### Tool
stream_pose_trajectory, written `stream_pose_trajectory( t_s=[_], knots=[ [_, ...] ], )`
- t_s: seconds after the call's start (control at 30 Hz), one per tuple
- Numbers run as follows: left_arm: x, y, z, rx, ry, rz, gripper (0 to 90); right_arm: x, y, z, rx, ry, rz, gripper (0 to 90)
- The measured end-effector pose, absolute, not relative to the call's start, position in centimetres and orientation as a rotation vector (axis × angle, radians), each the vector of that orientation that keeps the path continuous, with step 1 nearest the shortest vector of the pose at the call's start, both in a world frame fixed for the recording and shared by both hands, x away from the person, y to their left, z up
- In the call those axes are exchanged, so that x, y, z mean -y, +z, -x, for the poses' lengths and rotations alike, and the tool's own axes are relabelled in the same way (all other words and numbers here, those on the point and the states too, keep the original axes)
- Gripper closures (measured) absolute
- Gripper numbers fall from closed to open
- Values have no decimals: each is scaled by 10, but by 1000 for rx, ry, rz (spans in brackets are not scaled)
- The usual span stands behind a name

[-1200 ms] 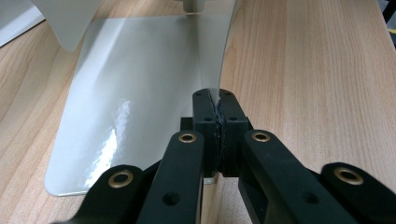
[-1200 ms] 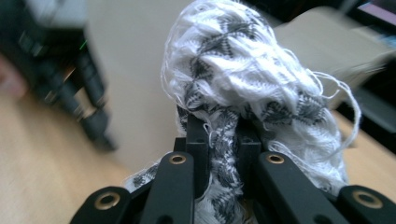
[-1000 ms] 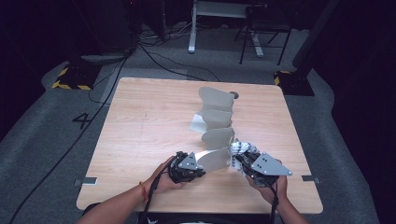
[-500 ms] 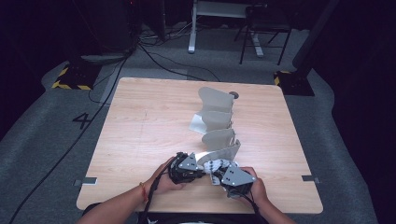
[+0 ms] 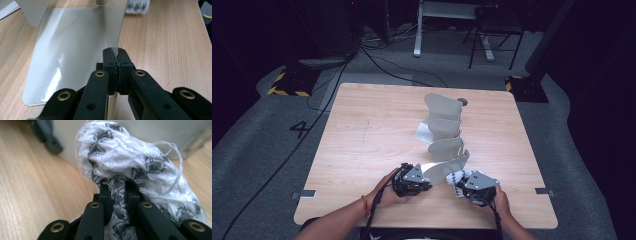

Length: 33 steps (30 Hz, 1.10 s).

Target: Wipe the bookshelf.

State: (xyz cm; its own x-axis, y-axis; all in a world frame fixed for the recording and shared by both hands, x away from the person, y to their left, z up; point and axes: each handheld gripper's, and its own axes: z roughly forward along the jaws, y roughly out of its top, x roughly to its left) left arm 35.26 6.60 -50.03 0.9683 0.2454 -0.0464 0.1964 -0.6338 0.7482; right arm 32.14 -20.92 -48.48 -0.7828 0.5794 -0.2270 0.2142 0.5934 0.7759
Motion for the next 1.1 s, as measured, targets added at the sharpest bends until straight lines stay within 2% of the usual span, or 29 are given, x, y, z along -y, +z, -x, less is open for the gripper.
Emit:
stream_pose_trajectory(
  t_s=[0.3,0.57,0.87,1.1],
  knots=[
    [-66,-500,-354,-300,72,-2274,880,223,-444,-313,-2174,1180,-630,811],
    [-65,-500,-354,-302,81,-2276,880,198,-419,-301,-2104,1252,-497,806],
    [-65,-501,-354,-306,71,-2279,881,160,-440,-296,-2229,1223,-378,808],
    [-65,-501,-353,-305,73,-2280,880,151,-478,-302,-2366,1102,-369,808]
  ],
)
